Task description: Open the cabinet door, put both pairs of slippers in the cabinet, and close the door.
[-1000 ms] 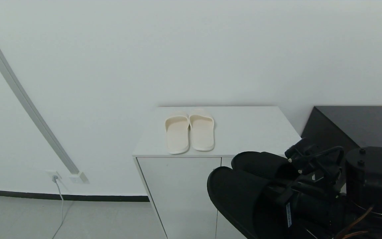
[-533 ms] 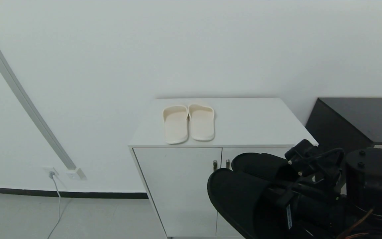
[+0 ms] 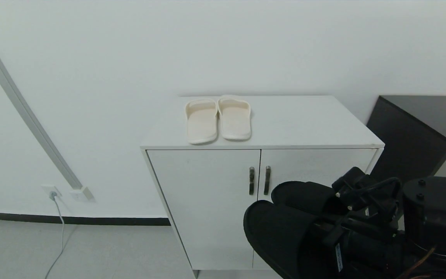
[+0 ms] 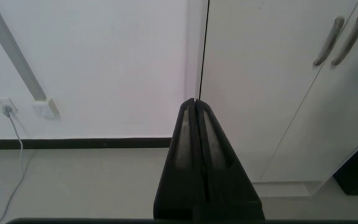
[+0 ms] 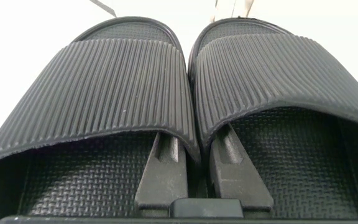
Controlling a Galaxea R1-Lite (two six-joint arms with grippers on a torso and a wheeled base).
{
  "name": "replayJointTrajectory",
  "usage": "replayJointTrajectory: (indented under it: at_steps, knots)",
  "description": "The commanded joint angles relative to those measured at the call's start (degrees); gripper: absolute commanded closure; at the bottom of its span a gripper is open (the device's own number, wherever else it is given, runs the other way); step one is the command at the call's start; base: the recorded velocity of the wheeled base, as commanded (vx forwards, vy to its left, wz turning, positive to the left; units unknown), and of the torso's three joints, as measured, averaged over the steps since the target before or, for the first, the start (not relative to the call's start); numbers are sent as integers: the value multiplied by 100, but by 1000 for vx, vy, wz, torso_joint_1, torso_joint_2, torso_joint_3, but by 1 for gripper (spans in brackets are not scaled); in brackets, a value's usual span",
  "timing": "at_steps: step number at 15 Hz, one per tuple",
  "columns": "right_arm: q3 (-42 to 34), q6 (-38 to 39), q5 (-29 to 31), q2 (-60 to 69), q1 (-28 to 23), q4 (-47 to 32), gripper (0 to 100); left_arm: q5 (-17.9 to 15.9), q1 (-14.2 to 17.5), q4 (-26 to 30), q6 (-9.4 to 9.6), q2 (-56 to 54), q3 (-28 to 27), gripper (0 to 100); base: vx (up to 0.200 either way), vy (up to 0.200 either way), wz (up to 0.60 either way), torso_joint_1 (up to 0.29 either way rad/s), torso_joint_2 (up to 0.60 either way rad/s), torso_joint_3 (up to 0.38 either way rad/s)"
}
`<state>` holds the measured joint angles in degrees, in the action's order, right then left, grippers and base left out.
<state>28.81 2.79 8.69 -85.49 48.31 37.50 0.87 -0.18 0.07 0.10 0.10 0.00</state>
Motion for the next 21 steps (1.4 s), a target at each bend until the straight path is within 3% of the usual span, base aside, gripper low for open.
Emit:
replayJointTrajectory:
  at_steps: [1, 15, 19, 20, 21]
  knots:
    - [-24, 2, 1, -2, 3, 12, 100, 1, 1, -7, -1, 8, 0, 100, 0, 0, 0, -207, 535, 325]
    - [-68, -7, -8, 41, 3, 3, 100, -7, 1, -7, 52, 8, 0, 100, 0, 0, 0, -153, 483, 328]
    - [-77, -15, 1, -46, 3, 3, 100, -7, 1, 1, -27, 8, 0, 100, 0, 0, 0, -62, 446, 371]
    - [-86, -15, 1, -29, 3, 3, 100, 1, 1, -7, -124, 8, 0, 0, 0, 0, 0, -32, 442, 403]
    - [-77, -15, 1, -38, 3, 3, 100, 36, 1, -7, -133, 8, 0, 0, 0, 0, 0, -17, 398, 378]
